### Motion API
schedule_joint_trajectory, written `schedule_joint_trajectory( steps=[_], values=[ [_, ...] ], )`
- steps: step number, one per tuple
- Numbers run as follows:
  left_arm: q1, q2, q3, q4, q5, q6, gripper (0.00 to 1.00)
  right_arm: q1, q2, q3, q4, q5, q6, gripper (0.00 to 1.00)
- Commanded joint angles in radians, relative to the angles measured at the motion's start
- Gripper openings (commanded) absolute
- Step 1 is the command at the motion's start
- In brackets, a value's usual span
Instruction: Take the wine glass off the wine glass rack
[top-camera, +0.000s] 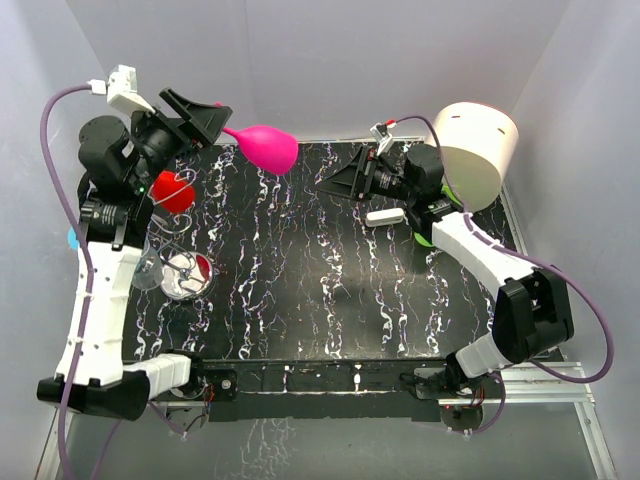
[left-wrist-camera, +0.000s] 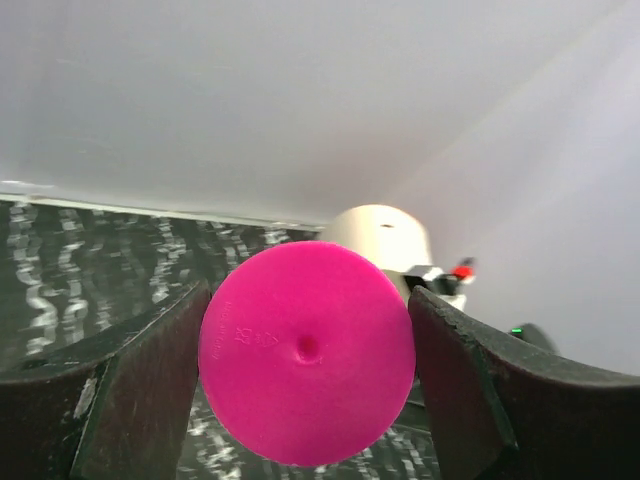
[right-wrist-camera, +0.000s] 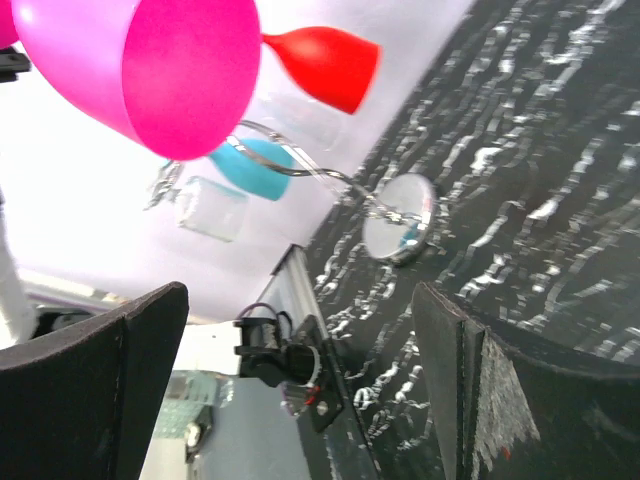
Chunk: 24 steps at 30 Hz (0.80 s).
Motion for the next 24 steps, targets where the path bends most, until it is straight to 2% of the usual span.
schedule_joint_trajectory(
  steps=[1,7,14,21,24],
  values=[
    [0.006,-0.083,-0.1,0.243,0.156,-0.255,0.57,0.035,-0.06,-0.045,0.468,0.001,0.278,0.94],
    [0.006,-0.145,-0.277,0.419,0.232,-0.456,0.57,0.057,-0.081,-0.082,0.708,0.1,0.444,0.92],
    [0.006,-0.198,-0.404,0.532,0.243,-0.555,0.56,0.114,-0.128,-0.119,0.764,0.199,0.456,0.87],
    [0.006,-0.208,-0.547,0.688,0.289,-0.685,0.56,0.175,-0.128,-0.104,0.711,0.236,0.447,0.56],
    [0.006,-0.22,-0.596,0.71,0.291,-0.708,0.59,0.186,-0.143,-0.122,0.632,0.276,0.448,0.37]
  ],
)
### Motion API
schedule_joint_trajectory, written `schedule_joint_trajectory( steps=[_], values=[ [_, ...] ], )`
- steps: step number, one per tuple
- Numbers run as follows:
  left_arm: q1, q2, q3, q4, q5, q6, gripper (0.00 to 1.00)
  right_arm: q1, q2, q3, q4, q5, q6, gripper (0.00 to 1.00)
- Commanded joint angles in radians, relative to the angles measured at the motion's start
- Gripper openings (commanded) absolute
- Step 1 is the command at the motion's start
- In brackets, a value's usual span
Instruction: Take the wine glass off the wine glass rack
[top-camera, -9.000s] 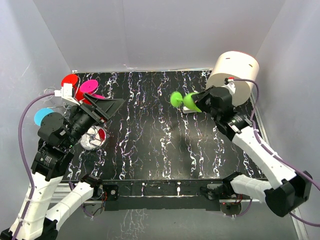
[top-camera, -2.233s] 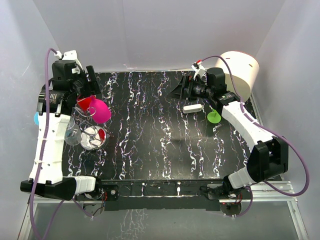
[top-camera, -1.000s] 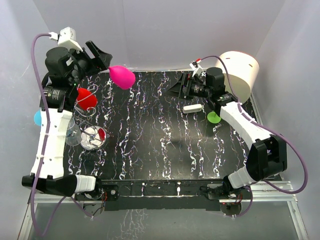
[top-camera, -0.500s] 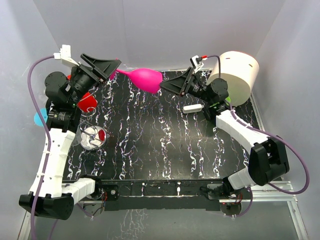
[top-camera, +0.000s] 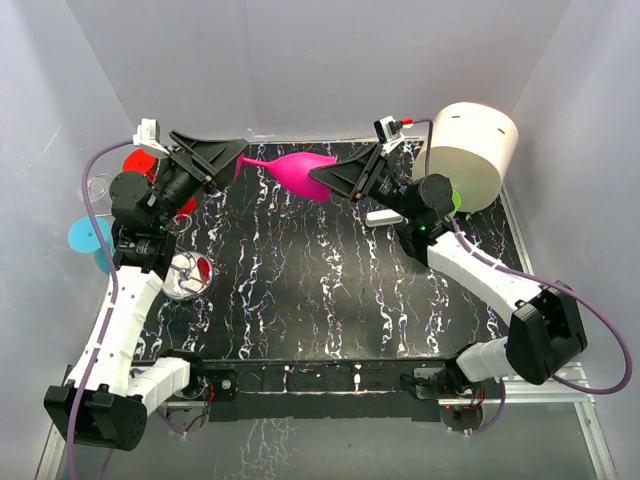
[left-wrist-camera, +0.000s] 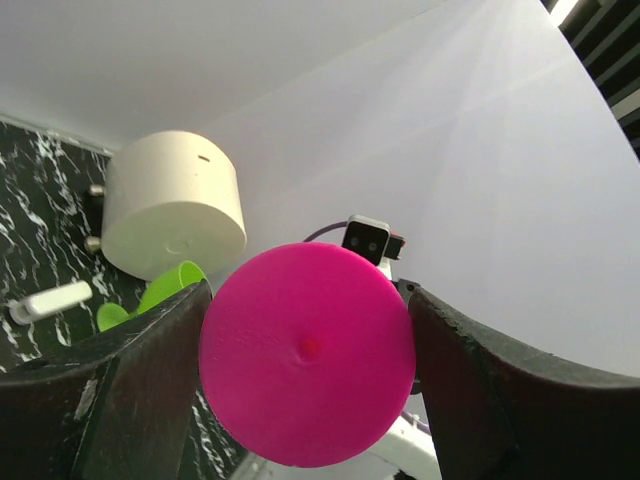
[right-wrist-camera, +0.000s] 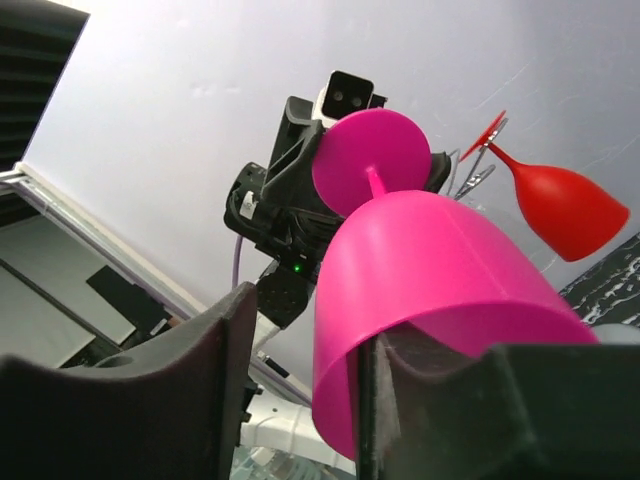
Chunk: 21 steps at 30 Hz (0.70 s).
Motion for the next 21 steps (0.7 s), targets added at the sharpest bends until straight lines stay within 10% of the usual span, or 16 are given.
schedule_joint_trajectory(
  steps=[1,8,21],
  values=[
    [0.006,-0.04,-0.065,0.117,0.037,-0.079,0.61,0.014,-0.043,-0.011,-0.074,0.088,0.004,0.29],
    [0.005,-0.088,-0.125,0.04,0.038,-0.044,0.97,0.014,-0.144,-0.082,-0.258,0.17,-0.043,0.08],
    [0.006,-0.13,-0.008,-0.401,0.066,0.225,0.99,0.013,-0.469,-0.033,-1.455,0.638,-0.379,0.0]
  ],
)
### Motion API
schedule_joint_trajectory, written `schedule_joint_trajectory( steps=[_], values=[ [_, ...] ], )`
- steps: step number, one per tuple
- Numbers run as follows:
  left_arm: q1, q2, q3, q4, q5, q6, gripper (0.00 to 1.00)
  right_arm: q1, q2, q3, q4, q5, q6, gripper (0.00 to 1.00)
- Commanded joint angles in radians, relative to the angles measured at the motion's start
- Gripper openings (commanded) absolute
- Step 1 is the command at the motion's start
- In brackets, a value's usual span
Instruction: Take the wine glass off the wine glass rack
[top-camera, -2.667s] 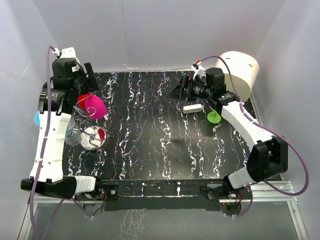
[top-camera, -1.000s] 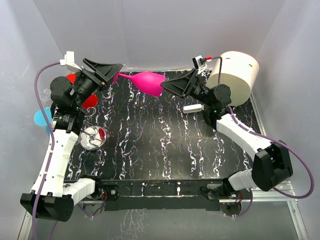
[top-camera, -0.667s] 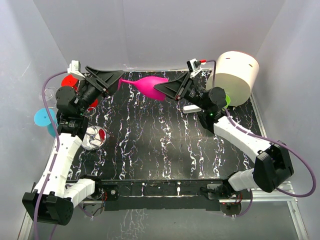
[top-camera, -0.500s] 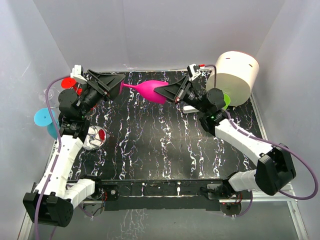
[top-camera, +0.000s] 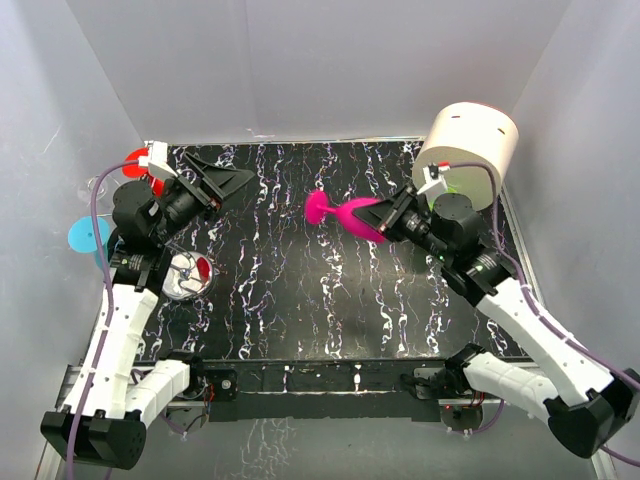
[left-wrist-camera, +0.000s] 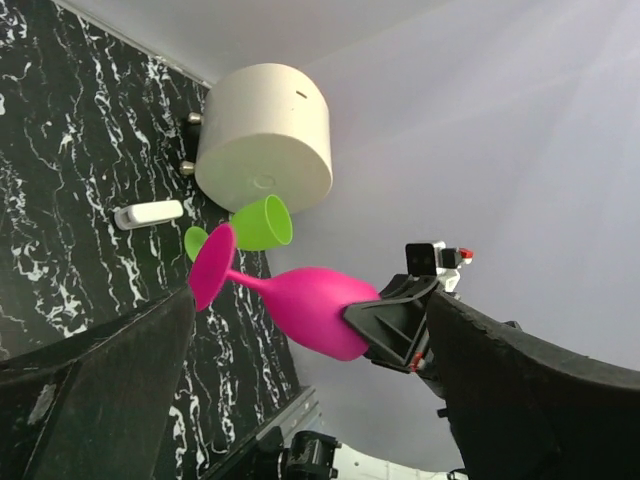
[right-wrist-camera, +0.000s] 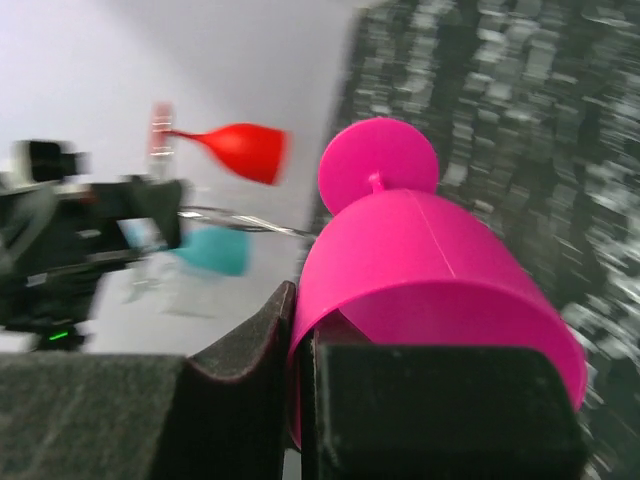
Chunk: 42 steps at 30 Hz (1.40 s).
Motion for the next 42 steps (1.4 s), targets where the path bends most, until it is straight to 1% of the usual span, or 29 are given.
schedule_joint_trajectory(
  steps=[1,4,7,10,13,16,18,20,22,26,28,32,36,38,42],
  values=[
    [0.006,-0.026,0.076,-0.102,0.056,0.099,0.99,-0.002,-0.081,0.068,-0.615,0.263,-0.133,0.0],
    [0.006,-0.02,0.112,-0.087,0.092,0.111,0.99,-0.002,-0.096,0.105,-0.864,0.335,-0.174,0.0],
    [0.006,-0.013,0.153,-0.075,0.123,0.121,0.99,-0.002,-0.073,0.178,-1.057,0.401,-0.239,0.0],
    [0.006,-0.007,0.203,-0.085,0.142,0.144,0.99,-0.002,-0.036,0.255,-1.173,0.49,-0.274,0.0],
    [0.006,-0.009,0.265,-0.127,0.135,0.188,0.99,-0.002,0.025,0.302,-1.227,0.593,-0.286,0.0],
    [0.006,-0.01,0.33,-0.213,0.103,0.257,0.99,-0.013,0.128,0.317,-1.219,0.652,-0.332,0.0],
    [0.006,-0.008,0.382,-0.28,0.075,0.31,0.99,-0.063,0.212,0.333,-1.227,0.657,-0.371,0.0],
    [0.005,-0.006,0.434,-0.358,0.045,0.365,0.99,-0.158,0.279,0.338,-1.222,0.644,-0.424,0.0],
    [0.005,-0.007,0.48,-0.412,0.011,0.423,0.99,-0.257,0.31,0.347,-1.195,0.624,-0.482,0.0],
    [0.005,-0.012,0.554,-0.49,-0.053,0.502,0.99,-0.467,0.297,0.341,-1.051,0.514,-0.576,0.0],
    [0.005,-0.01,0.574,-0.513,-0.085,0.528,0.99,-0.531,0.326,0.349,-0.999,0.482,-0.578,0.0],
    [-0.006,0.014,0.623,-0.56,-0.128,0.569,0.99,-0.605,0.406,0.392,-0.917,0.427,-0.549,0.0],
    [-0.041,0.031,0.651,-0.567,-0.127,0.588,0.99,-0.653,0.464,0.419,-0.831,0.405,-0.552,0.0],
    [-0.055,0.03,0.656,-0.574,-0.138,0.606,0.99,-0.672,0.503,0.44,-0.821,0.368,-0.56,0.0],
    [-0.075,0.026,0.656,-0.609,-0.191,0.649,0.99,-0.68,0.572,0.506,-0.828,0.362,-0.567,0.0]
  ],
)
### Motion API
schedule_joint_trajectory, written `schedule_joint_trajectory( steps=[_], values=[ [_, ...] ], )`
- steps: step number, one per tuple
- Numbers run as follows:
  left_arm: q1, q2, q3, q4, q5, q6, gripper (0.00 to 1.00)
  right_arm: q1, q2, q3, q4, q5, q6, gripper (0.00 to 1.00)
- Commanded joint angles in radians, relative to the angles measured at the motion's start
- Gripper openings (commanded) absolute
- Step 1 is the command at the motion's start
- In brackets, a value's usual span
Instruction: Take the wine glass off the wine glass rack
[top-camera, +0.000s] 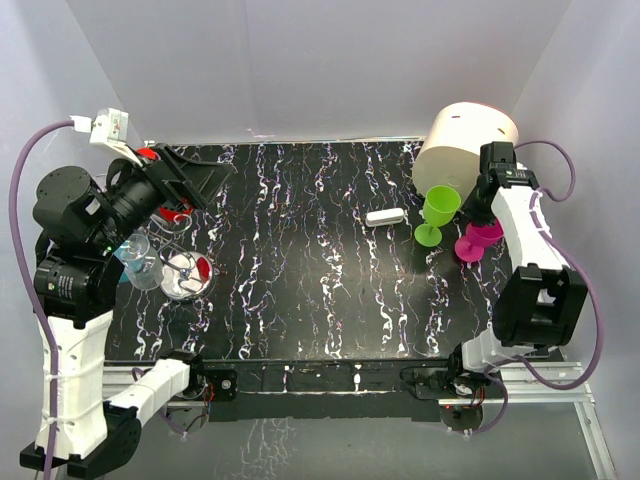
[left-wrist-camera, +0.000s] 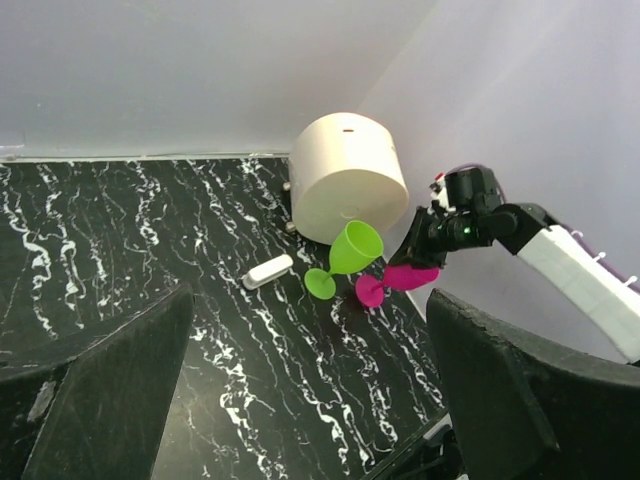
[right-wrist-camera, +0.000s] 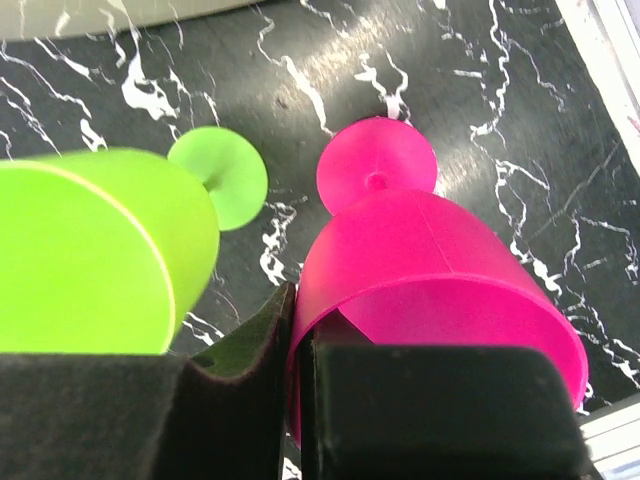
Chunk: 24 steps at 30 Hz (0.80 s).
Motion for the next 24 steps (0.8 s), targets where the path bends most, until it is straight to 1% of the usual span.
schedule_joint_trajectory(
  steps=[1,7,10,16,20,24],
  values=[
    [-0.024,-0.007,0.023,-0.039,-0.061,0.063,0.99,-0.013,0.044,0.109,0.073,-0.027,-0.02,0.0],
    [-0.035,-0.008,-0.003,-0.037,-0.052,0.068,0.99,-0.019,0.098,0.147,0.079,-0.004,-0.039,0.0],
    [-0.039,-0.003,0.005,-0.048,-0.072,0.083,0.99,-0.02,0.125,0.161,0.065,-0.005,-0.04,0.0],
    [-0.039,0.005,0.003,-0.057,-0.09,0.092,0.99,-0.02,0.138,0.144,0.078,-0.027,-0.047,0.0],
    [-0.038,0.005,0.001,-0.062,-0.101,0.09,0.99,-0.023,0.149,0.136,0.085,-0.035,-0.053,0.03],
    [-0.038,0.009,0.0,-0.065,-0.111,0.086,0.99,-0.028,0.154,0.126,0.088,-0.032,-0.06,0.08]
  ],
)
